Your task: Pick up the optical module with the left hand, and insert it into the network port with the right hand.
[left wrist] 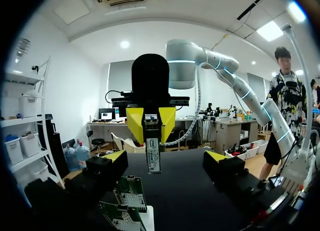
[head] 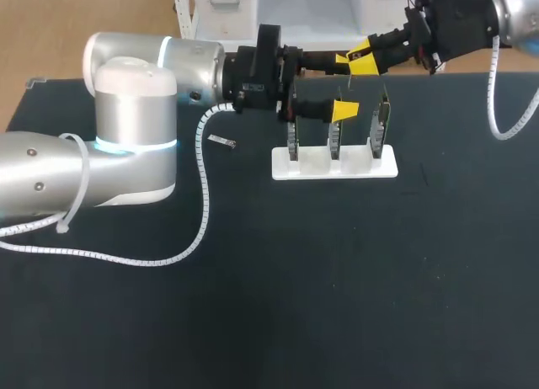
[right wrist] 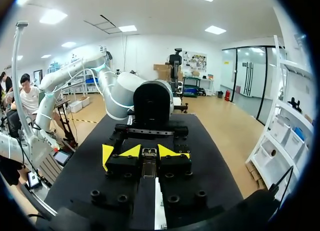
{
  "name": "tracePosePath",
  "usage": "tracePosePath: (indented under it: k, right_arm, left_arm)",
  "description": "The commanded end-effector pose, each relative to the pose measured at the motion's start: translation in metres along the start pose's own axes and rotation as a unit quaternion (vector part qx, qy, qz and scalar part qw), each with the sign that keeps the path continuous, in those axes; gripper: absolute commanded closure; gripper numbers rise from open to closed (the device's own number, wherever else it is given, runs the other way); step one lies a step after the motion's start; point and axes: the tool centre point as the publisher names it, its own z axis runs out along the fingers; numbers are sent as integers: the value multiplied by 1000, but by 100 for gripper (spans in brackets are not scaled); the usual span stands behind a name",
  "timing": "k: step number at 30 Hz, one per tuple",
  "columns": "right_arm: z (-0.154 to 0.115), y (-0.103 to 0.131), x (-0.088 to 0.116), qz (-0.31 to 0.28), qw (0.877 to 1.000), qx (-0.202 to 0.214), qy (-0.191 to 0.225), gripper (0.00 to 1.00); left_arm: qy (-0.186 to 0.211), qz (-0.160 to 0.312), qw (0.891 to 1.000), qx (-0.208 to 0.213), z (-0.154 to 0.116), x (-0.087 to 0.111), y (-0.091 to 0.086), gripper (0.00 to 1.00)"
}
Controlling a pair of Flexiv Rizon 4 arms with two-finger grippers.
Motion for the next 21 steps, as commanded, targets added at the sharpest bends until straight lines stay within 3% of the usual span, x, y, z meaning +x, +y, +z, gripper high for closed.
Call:
tracePosePath:
  k: [1,5,13,21]
  right_arm:
    - [0,-1,1,-1,1000,-1,-1,100]
    - [0,-1,1,-1,1000,-1,-1,100]
    - [0,-1,1,-1,1000,-1,-1,100]
    - [0,-1,1,-1,1000,-1,-1,100]
  left_arm:
    - [29,5,1000,6,-2,-2,3,0]
    - [80,10,997,0,-8,-1,6,0]
    - [134,2,991,-28,-28,10,15,0]
    - [138,-5,989,-50,-45,11,15,0]
